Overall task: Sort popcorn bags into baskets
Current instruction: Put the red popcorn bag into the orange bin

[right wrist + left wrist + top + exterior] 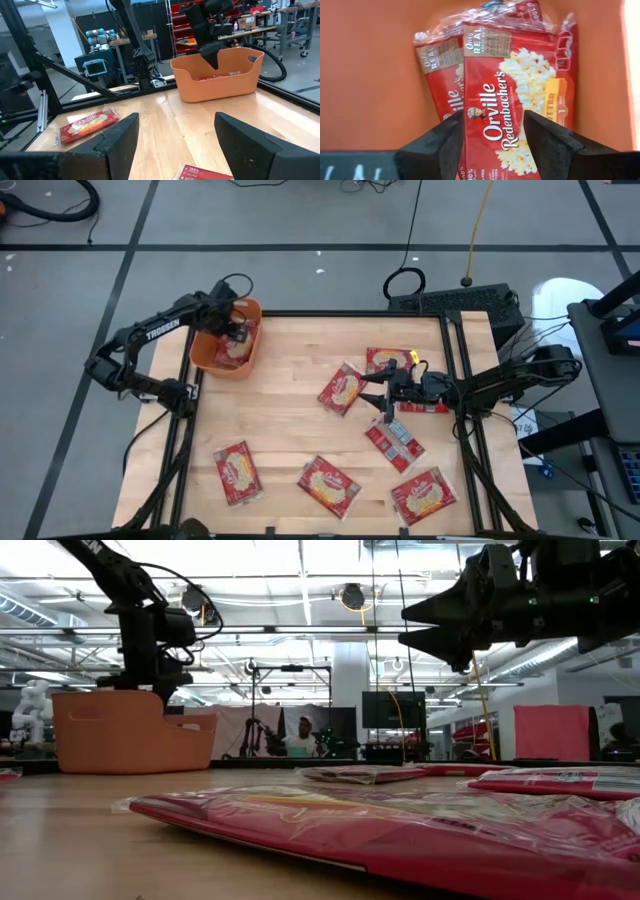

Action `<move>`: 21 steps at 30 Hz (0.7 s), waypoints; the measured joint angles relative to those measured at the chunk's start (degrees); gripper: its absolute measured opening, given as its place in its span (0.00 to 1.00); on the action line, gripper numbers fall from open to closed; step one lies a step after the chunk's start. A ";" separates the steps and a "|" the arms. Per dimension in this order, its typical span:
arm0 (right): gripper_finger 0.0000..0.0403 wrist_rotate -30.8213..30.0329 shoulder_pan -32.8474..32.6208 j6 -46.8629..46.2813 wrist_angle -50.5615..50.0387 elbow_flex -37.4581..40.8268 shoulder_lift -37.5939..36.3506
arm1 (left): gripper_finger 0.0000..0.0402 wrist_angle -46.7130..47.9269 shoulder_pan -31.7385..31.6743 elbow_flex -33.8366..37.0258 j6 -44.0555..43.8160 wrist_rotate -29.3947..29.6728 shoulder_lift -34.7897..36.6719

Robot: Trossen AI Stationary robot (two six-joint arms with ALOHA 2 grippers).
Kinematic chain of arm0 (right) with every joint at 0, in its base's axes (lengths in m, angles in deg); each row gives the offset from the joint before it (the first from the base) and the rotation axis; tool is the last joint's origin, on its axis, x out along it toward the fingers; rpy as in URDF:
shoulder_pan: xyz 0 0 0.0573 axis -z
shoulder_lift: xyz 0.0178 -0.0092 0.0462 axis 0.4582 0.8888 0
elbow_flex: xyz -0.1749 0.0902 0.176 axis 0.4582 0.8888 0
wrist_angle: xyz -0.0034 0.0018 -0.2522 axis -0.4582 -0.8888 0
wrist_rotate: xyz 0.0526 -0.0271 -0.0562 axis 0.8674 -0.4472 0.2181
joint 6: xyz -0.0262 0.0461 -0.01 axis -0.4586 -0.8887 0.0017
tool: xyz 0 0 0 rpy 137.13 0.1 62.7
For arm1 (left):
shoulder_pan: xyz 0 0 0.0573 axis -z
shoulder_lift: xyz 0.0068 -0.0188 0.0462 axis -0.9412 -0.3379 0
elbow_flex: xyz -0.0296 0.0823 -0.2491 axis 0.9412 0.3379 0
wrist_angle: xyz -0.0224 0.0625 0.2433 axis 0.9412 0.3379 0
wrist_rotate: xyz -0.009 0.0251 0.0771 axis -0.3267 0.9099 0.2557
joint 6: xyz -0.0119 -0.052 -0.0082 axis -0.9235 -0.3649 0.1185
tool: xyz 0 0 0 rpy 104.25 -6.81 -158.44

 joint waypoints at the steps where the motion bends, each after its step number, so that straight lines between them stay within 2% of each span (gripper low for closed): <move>1: 0.62 0.00 0.00 0.00 -0.16 0.00 0.00 | 0.52 -0.01 0.78 0.00 0.17 0.40 0.26; 9: 0.62 -0.07 0.02 0.02 -3.93 0.00 0.00 | 0.42 -2.88 12.49 -0.02 -1.90 2.03 4.86; 14: 0.62 -0.11 0.02 0.02 -5.61 -0.01 0.00 | 0.34 -9.80 25.87 -0.07 -6.36 7.49 8.64; 21: 0.62 -0.13 0.02 0.02 -5.55 -0.02 0.00 | 0.31 -22.41 45.66 -0.12 -6.48 17.13 7.88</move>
